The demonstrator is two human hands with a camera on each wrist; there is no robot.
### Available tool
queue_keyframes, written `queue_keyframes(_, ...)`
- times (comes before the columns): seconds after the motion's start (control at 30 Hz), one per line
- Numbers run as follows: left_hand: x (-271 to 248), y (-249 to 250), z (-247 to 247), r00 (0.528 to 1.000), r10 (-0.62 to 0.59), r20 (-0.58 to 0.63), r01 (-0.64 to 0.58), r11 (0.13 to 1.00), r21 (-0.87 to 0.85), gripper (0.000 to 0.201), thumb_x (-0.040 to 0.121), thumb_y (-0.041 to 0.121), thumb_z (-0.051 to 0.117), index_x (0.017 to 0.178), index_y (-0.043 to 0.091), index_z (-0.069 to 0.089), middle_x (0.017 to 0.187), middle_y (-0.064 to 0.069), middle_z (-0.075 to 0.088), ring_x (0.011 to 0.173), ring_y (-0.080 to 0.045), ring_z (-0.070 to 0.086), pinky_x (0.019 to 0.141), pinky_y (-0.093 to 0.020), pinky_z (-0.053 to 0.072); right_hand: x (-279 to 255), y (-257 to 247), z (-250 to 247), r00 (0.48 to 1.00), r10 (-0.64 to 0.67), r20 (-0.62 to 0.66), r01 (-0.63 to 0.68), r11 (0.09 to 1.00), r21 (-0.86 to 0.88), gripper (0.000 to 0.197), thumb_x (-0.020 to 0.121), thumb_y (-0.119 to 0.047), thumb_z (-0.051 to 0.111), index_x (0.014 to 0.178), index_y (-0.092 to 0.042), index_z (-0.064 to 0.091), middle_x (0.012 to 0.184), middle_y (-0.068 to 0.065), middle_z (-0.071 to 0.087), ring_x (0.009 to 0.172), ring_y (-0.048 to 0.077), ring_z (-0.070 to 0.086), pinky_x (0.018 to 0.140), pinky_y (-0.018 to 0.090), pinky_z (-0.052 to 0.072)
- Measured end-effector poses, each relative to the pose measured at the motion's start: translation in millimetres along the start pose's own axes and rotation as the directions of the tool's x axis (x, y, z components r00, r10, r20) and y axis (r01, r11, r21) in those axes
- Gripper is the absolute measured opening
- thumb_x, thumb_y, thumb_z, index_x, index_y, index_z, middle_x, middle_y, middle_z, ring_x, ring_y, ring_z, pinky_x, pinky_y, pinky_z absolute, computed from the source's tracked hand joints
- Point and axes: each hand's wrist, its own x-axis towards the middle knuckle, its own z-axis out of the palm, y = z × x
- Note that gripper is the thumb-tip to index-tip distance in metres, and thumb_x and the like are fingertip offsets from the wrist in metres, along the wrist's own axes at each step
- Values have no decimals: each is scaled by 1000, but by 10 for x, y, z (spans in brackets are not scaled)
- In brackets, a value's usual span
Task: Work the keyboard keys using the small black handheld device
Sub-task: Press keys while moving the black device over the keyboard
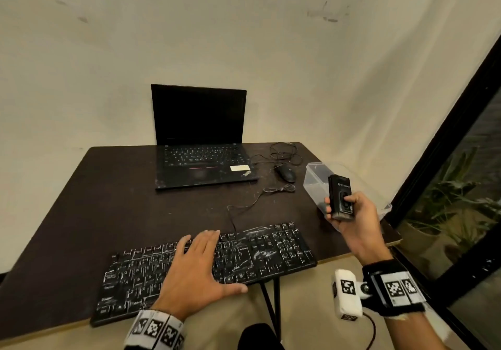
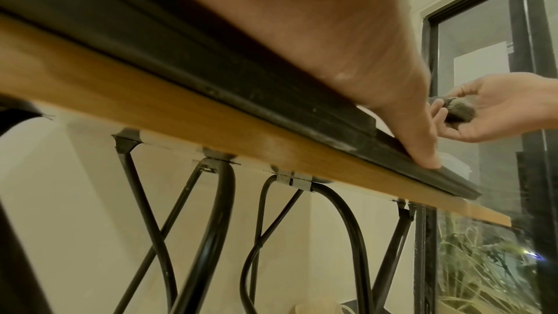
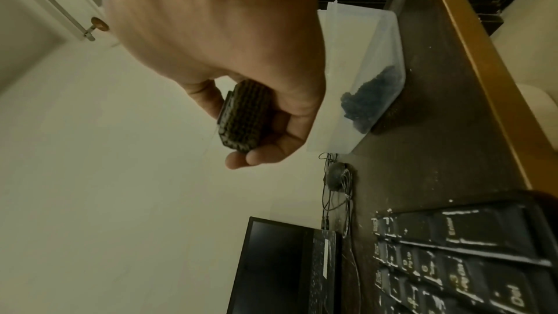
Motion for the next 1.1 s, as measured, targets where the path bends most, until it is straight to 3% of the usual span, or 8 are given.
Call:
queue_keyframes(0.07, -7, 27, 0, 1000, -19, -19, 19, 1000, -17, 146, 57, 115, 32, 170, 25, 8, 176, 10, 12, 161, -5, 5, 129, -35, -14, -3, 18, -16, 1000, -16, 23, 16, 1000, -7, 25, 101, -14, 35, 112, -8, 57, 88, 16, 64, 67, 22, 62, 70, 34, 48)
queue_keyframes(0.23, 4, 57, -3, 999, -43, -14, 42, 999, -31, 143, 58, 111, 46, 169, 28, 12, 174, 13, 17, 141, 9, 0, 125, -27, -15, -4, -5, -190, 994, 3, 108, -6, 1000, 27, 36, 103, -10, 37, 132, -3, 58, 96, 18, 68, 77, 24, 65, 73, 34, 56)
queue_keyframes(0.33, 2, 72, -24, 998, -59, -19, 58, 997, -48, 141, 55, 111, 50, 167, 31, 18, 171, 16, 23, 139, 10, 5, 127, -25, -10, -29, -54, -283, 987, -16, 159, 11, 999, 36, 37, 108, -8, 38, 138, -13, 58, 97, 18, 70, 77, 23, 66, 68, 30, 61)
queue_keyframes(0.53, -2, 101, -50, 997, -66, -36, 64, 996, -70, 137, 51, 111, 51, 162, 35, 28, 157, 27, 29, 129, 15, 10, 124, -20, -3, -57, -127, -394, 981, -65, 182, 53, 996, 67, 35, 113, -14, 41, 144, -22, 56, 90, 17, 68, 66, 18, 59, 59, 27, 53)
queue_keyframes(0.63, -15, 140, -80, 997, -75, -30, 72, 993, -95, 139, 48, 111, 50, 162, 34, 29, 149, 29, 28, 120, 18, 7, 121, -23, 6, -37, -147, -422, 981, -68, 183, 66, 998, 20, 37, 114, -19, 42, 148, -25, 54, 92, 17, 68, 69, 19, 59, 62, 30, 53)
queue_keyframes(0.83, -30, 146, -67, 996, -76, -37, 72, 992, -103, 137, 50, 108, 56, 161, 33, 30, 149, 29, 30, 125, 13, 11, 122, -25, 6, -43, -177, -500, 974, -62, 219, 77, 995, -62, 43, 112, -12, 39, 149, -28, 52, 99, 22, 74, 74, 24, 66, 69, 36, 55)
queue_keyframes(0.97, -28, 100, -33, 996, -72, -48, 67, 993, -97, 133, 52, 106, 61, 160, 34, 34, 150, 29, 33, 129, 8, 17, 123, -26, 8, -33, -149, -528, 974, -55, 218, 70, 996, -63, 39, 113, -22, 39, 150, -27, 53, 99, 22, 75, 72, 24, 66, 68, 36, 57)
queue_keyframes(1.1, -37, 87, -28, 996, -76, -54, 71, 993, -99, 131, 52, 106, 62, 159, 36, 35, 150, 28, 34, 133, 3, 18, 124, -29, 11, 31, -122, -552, 976, -93, 197, 111, 990, -85, 42, 111, -11, 39, 148, -27, 53, 93, 21, 75, 70, 24, 63, 64, 33, 55)
